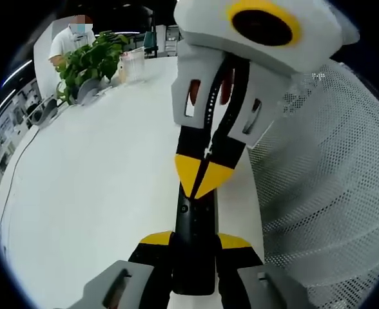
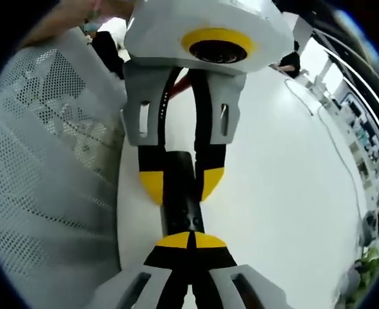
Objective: Press the specified remote control buttons in sequence, fully releasing each button before pressing the next.
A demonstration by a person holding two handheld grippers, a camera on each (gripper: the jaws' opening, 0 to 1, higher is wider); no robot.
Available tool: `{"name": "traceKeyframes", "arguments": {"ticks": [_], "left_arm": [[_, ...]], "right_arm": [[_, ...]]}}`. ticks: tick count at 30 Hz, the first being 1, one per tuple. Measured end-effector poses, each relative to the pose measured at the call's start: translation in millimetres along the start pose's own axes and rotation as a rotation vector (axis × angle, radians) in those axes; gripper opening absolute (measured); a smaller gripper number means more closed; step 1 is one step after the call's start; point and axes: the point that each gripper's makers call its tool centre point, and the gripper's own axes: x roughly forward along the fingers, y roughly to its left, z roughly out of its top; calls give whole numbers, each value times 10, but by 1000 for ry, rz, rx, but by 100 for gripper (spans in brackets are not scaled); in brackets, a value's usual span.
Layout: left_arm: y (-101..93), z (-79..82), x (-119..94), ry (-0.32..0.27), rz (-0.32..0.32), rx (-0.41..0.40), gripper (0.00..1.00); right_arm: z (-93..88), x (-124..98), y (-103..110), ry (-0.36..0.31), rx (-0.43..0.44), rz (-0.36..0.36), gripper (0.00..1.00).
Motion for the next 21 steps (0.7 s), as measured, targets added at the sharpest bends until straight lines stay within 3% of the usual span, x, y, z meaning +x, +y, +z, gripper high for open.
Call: {"name": "traceKeyframes", "arguments": {"ticks": [16, 21], "left_arm": [[1, 0, -3, 2, 0, 1, 25], [4, -2, -3, 4, -3, 3, 25]], "right_arm": [[-80, -43, 51, 36, -28, 19, 0], [-89, -48, 36, 46, -2, 18, 0]]}}
